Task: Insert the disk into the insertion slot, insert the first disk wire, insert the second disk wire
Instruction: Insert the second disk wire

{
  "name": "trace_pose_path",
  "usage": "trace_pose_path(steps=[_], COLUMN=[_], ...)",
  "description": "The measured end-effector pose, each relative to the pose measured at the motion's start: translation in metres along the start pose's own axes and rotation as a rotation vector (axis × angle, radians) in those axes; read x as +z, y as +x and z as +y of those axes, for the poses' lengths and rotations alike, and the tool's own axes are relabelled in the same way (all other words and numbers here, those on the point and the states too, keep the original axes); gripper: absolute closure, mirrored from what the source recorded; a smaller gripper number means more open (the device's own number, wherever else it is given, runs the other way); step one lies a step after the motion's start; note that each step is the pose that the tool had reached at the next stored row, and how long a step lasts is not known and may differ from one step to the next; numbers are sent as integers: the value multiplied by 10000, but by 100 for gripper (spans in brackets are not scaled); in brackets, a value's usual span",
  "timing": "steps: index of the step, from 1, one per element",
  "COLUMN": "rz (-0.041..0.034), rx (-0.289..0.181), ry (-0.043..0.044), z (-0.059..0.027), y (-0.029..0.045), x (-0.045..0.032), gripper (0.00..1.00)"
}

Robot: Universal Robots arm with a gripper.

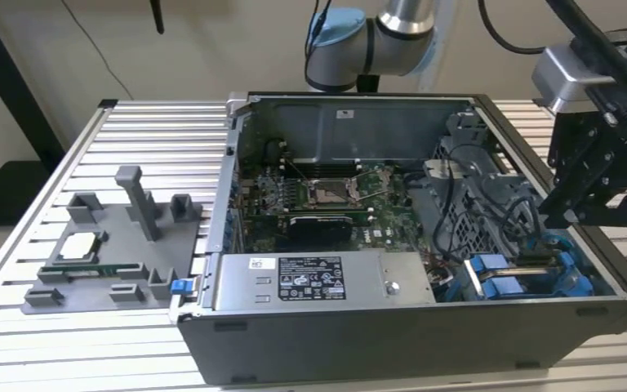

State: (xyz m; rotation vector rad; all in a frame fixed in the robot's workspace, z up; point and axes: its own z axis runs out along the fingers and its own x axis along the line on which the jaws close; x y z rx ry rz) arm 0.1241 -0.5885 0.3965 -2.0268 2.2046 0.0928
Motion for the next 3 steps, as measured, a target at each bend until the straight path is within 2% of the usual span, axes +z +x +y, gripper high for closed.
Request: trace_pose_path(steps=[3], rz=[1], rx=[0], ry=[-2], z=[0], y=[0], x=[0], gripper=[0])
